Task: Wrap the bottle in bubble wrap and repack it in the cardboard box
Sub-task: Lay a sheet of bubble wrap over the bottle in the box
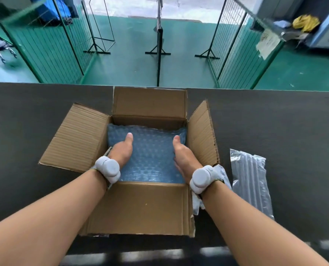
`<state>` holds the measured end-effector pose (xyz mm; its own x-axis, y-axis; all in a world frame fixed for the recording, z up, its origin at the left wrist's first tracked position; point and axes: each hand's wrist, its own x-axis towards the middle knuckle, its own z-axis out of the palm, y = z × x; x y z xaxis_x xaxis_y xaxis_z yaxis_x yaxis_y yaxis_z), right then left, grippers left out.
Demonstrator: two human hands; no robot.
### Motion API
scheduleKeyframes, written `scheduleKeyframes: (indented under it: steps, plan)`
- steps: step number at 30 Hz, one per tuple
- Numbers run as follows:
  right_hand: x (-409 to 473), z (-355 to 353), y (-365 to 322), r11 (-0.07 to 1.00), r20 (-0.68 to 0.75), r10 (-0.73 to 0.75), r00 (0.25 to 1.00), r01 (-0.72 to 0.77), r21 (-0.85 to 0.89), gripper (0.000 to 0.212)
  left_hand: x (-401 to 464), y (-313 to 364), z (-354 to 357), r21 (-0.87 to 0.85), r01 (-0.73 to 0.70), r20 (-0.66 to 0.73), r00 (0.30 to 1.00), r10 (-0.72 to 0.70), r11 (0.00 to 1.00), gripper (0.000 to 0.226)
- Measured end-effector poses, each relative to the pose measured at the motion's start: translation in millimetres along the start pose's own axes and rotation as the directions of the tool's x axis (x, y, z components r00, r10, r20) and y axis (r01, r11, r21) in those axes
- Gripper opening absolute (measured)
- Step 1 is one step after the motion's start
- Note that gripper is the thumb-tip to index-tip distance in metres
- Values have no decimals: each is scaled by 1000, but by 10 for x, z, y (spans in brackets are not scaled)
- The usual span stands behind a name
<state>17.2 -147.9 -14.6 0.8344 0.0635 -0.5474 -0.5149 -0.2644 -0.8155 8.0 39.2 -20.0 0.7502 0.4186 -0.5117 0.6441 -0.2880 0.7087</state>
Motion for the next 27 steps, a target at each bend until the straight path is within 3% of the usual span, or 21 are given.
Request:
scheduleKeyframes:
  steps: [5, 7, 10, 15, 21, 25, 27]
  plan:
    - [-343, -555, -459, 981, -100, -167, 981, 175, 78, 64, -311, 666, 258, -160, -79, 30, 996, 85, 984, 88]
    - [-489, -939, -592, 966, -139, -204, 969, 222, 134, 55, -531, 1021, 508, -231, -128, 81, 985, 151, 965, 71]
    - [-652, -1343, -682, 953, -180, -202, 963, 236, 188, 57, -769, 1424, 817, -320, -174, 157, 960, 233, 931, 47]
    - [-845, -1987, -645, 938, -292, -206, 934, 273, 212, 60, -1104, 1904, 1352, -377, -250, 193, 921, 339, 892, 37]
    - [-957, -2695, -322, 931, -390, -140, 910, 255, 262, 60, -1436, 2162, 2154, -304, -272, 279, 891, 358, 913, 38]
    - [-919, -2954, 12, 945, -360, -34, 932, 148, 292, 65, -1426, 2005, 2524, -84, -224, 276, 931, 239, 971, 67]
    - [-857, -3005, 158, 948, -315, 26, 949, 77, 309, 64, -1425, 1900, 2634, 15, -203, 278, 942, 191, 979, 54]
